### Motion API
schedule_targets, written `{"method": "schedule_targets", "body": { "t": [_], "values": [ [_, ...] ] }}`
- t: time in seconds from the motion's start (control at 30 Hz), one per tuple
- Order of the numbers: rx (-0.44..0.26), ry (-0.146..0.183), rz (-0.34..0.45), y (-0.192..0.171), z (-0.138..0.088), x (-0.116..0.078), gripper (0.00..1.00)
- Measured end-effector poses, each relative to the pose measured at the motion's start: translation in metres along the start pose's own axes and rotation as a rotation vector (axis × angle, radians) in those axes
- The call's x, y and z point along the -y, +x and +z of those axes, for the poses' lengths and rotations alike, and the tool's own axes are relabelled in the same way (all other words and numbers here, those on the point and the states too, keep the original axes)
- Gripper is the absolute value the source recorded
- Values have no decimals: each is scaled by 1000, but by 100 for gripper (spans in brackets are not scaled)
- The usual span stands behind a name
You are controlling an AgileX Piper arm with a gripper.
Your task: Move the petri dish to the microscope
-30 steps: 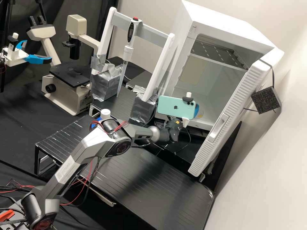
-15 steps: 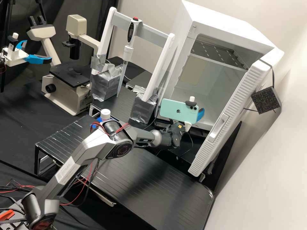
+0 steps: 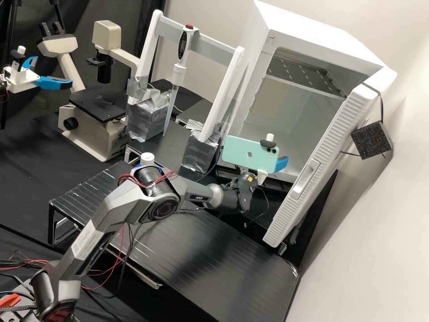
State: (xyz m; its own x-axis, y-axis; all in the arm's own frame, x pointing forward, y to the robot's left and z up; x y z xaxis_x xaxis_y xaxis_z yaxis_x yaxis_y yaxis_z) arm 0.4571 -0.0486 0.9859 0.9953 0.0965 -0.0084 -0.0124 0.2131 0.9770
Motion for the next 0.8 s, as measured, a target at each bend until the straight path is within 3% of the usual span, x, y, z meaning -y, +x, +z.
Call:
{"method": "schedule_targets", "body": {
  "t": [0.43,0.63,0.8],
  "values": [
    [-6,-35,28,4,10,-13,100],
    [-7,-34,33,11,18,-10,100],
    [33,-28,29,19,27,-5,100]
  ]
}}
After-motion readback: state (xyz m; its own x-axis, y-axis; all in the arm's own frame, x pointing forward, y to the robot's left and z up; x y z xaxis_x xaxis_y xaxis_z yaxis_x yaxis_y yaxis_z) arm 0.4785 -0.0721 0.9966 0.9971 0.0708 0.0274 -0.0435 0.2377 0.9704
